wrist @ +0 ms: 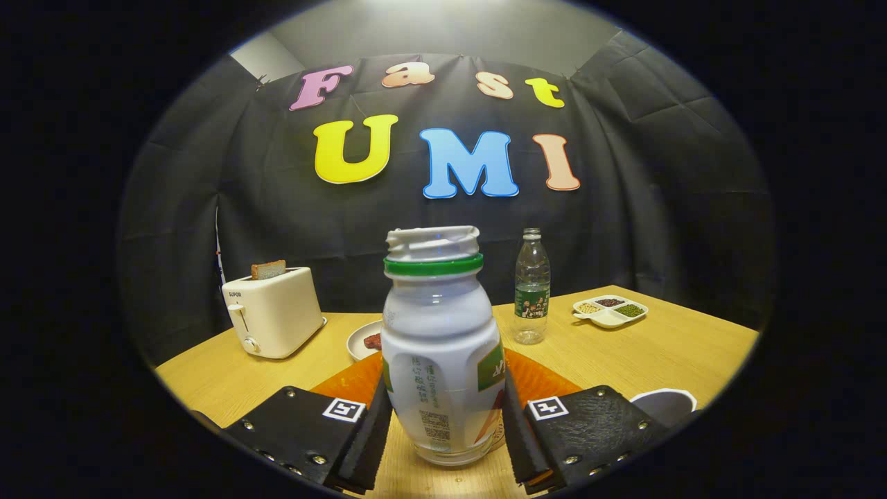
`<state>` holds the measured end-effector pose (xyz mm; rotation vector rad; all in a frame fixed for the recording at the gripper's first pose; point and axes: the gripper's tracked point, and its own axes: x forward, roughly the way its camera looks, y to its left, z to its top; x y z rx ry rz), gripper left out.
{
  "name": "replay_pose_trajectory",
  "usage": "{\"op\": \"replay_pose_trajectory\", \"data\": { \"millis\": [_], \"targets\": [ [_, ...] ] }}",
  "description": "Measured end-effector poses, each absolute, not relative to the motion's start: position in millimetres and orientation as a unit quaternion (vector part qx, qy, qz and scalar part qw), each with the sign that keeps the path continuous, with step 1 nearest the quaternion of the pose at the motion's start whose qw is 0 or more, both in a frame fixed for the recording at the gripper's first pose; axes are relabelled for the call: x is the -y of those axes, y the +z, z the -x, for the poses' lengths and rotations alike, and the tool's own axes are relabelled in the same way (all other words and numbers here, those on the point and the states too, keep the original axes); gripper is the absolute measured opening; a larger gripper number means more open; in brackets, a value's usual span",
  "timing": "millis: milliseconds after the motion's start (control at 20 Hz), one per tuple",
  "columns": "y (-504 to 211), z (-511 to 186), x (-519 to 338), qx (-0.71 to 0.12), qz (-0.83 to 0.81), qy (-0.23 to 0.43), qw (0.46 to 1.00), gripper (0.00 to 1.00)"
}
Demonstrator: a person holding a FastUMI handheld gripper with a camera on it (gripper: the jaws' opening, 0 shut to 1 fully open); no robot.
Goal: Take the bottle from table, then pour the juice into the cup, finally place the bottle on the coaster
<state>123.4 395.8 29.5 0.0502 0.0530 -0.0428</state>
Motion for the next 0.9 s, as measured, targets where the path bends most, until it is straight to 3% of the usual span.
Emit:
{"op": "replay_pose_trajectory", "data": {
  "millis": [900],
  "targets": [
    [11,-149,-391,-0.039,-0.01,-0.032,0.999,0.72]
  ]
}}
